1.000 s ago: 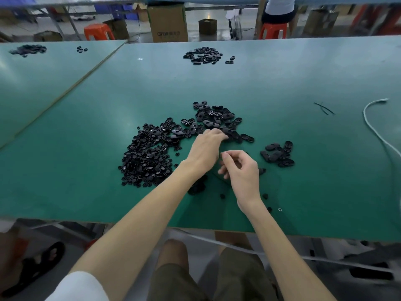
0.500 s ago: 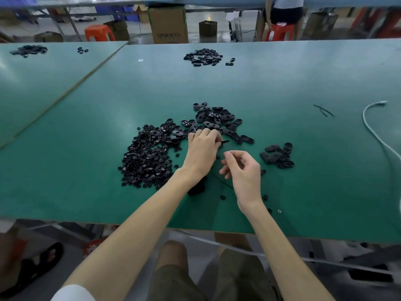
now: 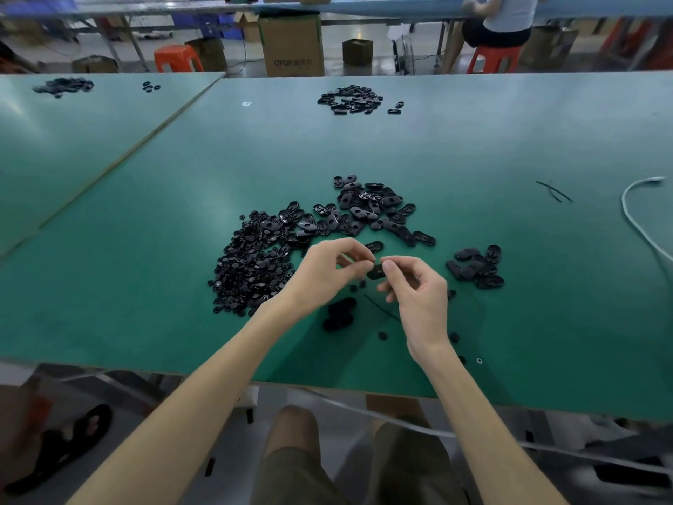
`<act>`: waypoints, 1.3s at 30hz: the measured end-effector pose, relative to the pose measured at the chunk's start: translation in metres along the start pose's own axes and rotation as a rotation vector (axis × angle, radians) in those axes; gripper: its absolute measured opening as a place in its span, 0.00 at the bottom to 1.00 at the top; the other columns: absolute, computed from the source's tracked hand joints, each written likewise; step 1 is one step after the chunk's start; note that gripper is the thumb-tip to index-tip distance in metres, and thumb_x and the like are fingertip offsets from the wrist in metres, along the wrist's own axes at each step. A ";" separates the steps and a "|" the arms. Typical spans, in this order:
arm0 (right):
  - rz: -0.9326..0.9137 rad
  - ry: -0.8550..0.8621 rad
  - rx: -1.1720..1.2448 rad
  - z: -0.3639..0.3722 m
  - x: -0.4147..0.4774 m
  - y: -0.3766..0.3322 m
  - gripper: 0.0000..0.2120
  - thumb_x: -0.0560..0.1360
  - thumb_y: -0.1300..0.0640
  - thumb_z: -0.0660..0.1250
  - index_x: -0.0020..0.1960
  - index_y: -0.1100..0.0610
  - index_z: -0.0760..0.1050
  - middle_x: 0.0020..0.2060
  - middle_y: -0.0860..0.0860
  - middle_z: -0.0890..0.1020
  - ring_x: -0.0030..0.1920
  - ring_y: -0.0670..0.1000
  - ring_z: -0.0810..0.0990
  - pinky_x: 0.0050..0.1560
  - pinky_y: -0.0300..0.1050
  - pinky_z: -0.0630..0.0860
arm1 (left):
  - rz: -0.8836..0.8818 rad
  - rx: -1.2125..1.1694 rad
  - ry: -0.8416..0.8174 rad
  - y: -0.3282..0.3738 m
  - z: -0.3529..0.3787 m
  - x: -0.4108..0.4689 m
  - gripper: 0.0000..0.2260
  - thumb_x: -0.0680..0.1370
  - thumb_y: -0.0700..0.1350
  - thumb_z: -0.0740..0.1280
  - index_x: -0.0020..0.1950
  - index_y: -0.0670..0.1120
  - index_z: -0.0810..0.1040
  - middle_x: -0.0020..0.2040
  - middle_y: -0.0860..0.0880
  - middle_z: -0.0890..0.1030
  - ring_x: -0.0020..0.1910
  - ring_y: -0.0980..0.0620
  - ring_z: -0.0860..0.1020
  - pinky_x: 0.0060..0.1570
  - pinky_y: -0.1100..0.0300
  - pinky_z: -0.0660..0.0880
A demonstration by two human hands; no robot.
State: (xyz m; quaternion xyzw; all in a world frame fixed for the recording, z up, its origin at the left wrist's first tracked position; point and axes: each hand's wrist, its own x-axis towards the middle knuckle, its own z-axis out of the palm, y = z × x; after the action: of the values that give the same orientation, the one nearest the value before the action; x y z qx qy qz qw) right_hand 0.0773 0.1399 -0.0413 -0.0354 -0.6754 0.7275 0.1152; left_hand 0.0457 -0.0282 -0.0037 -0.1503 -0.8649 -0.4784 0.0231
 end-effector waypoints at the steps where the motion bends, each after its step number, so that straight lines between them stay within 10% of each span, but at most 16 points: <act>1: 0.001 0.004 0.008 0.000 0.000 0.000 0.02 0.81 0.59 0.72 0.51 0.55 0.84 0.38 0.50 0.87 0.36 0.48 0.83 0.37 0.40 0.78 | -0.027 0.038 0.021 -0.001 -0.005 0.000 0.04 0.80 0.43 0.73 0.50 0.52 0.84 0.44 0.56 0.85 0.40 0.57 0.83 0.46 0.65 0.78; 9: 0.006 -0.038 0.040 0.000 -0.001 -0.002 0.09 0.81 0.64 0.70 0.58 0.53 0.82 0.41 0.50 0.87 0.40 0.50 0.87 0.39 0.38 0.79 | -0.228 0.534 0.196 -0.017 -0.051 -0.003 0.04 0.79 0.40 0.72 0.52 0.48 0.83 0.49 0.50 0.79 0.47 0.51 0.78 0.51 0.57 0.75; 23: 0.004 -0.032 0.009 0.000 0.001 0.001 0.07 0.81 0.64 0.70 0.54 0.55 0.83 0.44 0.49 0.88 0.42 0.51 0.88 0.39 0.38 0.80 | -0.207 0.623 0.178 -0.025 -0.041 -0.008 0.04 0.82 0.47 0.70 0.51 0.49 0.84 0.49 0.51 0.80 0.52 0.49 0.75 0.59 0.53 0.58; 31: -0.003 -0.045 -0.008 -0.001 0.001 0.004 0.09 0.82 0.63 0.68 0.59 0.54 0.83 0.43 0.48 0.89 0.46 0.52 0.89 0.44 0.40 0.82 | -0.163 -0.053 0.139 -0.003 -0.005 -0.007 0.03 0.82 0.42 0.69 0.51 0.43 0.81 0.41 0.51 0.86 0.35 0.57 0.81 0.45 0.64 0.77; 39: -0.003 -0.024 -0.002 -0.001 0.002 0.007 0.09 0.81 0.63 0.69 0.59 0.54 0.83 0.44 0.48 0.89 0.47 0.51 0.89 0.44 0.41 0.82 | -0.119 -0.302 0.212 -0.008 0.020 -0.010 0.05 0.80 0.37 0.71 0.54 0.38 0.83 0.45 0.45 0.86 0.39 0.55 0.84 0.47 0.65 0.79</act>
State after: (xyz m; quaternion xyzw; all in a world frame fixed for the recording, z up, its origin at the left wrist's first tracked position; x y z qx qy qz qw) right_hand 0.0744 0.1411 -0.0480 -0.0257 -0.6774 0.7272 0.1079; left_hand 0.0549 -0.0179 -0.0230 -0.0495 -0.7834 -0.6164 0.0627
